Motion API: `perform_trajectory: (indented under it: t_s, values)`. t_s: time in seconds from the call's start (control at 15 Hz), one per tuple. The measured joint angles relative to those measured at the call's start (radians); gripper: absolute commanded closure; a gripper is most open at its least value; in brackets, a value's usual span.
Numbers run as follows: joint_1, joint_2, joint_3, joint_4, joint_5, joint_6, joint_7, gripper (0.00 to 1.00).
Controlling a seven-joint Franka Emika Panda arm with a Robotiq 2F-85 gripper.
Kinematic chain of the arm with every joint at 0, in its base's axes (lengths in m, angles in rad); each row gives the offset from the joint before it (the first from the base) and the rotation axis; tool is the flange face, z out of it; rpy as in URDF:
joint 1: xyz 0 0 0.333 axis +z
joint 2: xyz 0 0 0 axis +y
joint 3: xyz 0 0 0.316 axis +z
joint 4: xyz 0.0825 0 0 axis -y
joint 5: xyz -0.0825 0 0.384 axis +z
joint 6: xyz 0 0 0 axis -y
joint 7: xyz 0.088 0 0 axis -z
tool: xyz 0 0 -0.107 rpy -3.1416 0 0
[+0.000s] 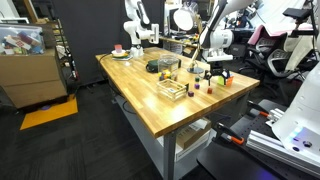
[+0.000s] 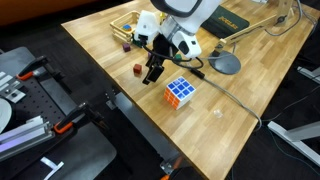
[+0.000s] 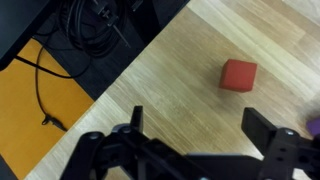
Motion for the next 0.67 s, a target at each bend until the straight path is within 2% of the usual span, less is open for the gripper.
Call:
perform_trajectory:
  t_s: [0.27, 0.67]
  values:
    - [0.000, 0.037, 0.004, 0.047, 0.001, -0.056, -0.023, 0.00]
    - [-0.001, 0.028, 0.019, 0.071, 0.007, -0.117, -0.077, 0.00]
